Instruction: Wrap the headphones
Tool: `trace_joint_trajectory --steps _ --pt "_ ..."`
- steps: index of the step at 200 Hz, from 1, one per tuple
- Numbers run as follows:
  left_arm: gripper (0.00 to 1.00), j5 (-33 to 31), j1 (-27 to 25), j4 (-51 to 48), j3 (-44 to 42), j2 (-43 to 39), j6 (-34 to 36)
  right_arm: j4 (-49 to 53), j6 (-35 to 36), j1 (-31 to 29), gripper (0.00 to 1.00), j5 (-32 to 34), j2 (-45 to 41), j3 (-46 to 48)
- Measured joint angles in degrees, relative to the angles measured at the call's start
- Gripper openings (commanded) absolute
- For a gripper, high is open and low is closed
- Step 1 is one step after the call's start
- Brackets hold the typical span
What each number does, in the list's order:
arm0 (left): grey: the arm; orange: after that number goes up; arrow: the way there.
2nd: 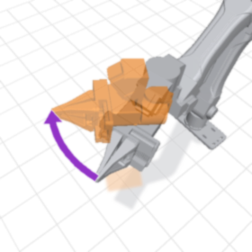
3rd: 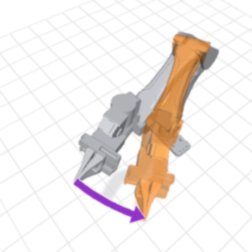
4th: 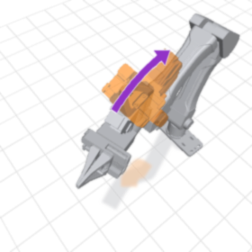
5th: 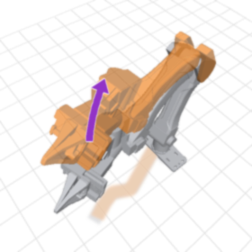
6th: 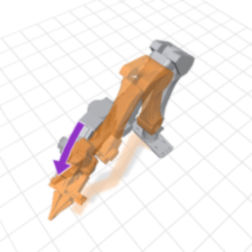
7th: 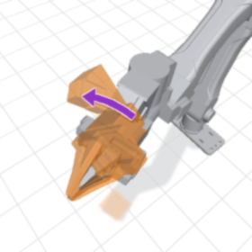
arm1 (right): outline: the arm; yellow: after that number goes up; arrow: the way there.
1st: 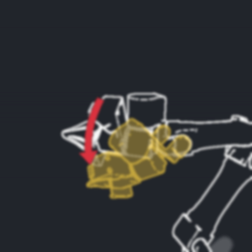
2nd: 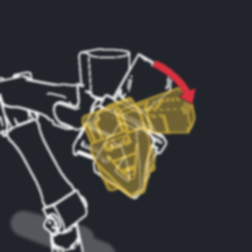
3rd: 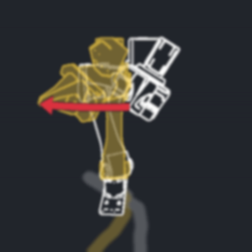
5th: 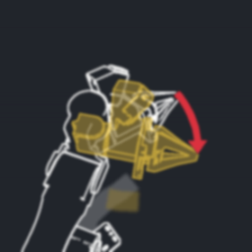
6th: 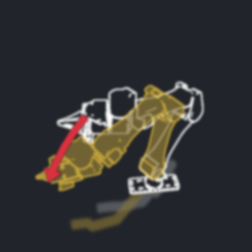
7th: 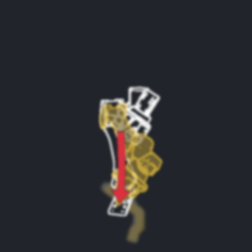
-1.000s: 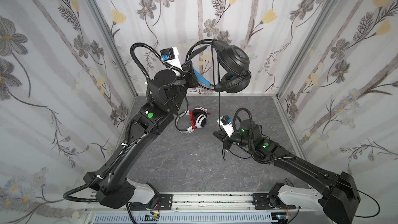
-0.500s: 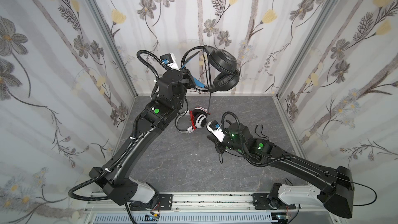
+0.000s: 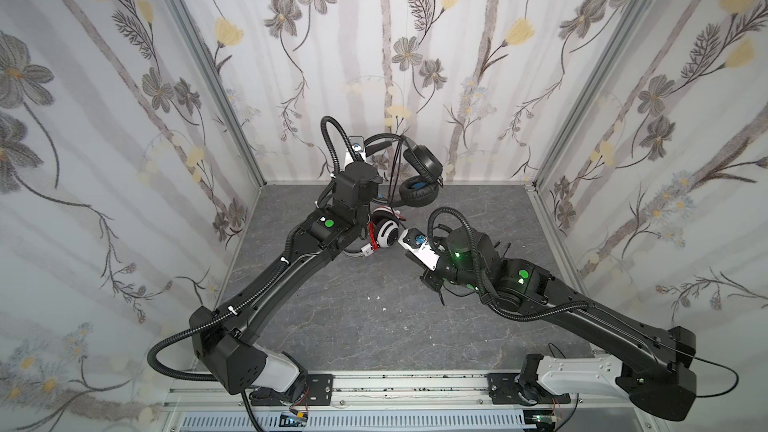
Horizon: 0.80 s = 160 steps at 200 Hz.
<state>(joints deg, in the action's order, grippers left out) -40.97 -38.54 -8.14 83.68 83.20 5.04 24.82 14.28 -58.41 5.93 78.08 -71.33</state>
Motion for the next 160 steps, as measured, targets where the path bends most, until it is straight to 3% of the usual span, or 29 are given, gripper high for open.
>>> trace_joint_trajectory --steps 55,128,160 --pt "0.0 2.6 -1.2 -3.6 -7.3 -1.3 5.5 5.9 5.9 0.9 0.0 5.8 2.3 -6.4" --pt "0.0 25.1 -1.3 -21.1 -6.7 -7.3 10.0 8.3 12.8 4.2 0.03 15.8 3.8 -8.1" --pt "0.0 31.7 -1.1 -28.9 -3.4 -8.6 10.2 8.2 14.1 4.8 0.08 18.8 4.8 -8.4"
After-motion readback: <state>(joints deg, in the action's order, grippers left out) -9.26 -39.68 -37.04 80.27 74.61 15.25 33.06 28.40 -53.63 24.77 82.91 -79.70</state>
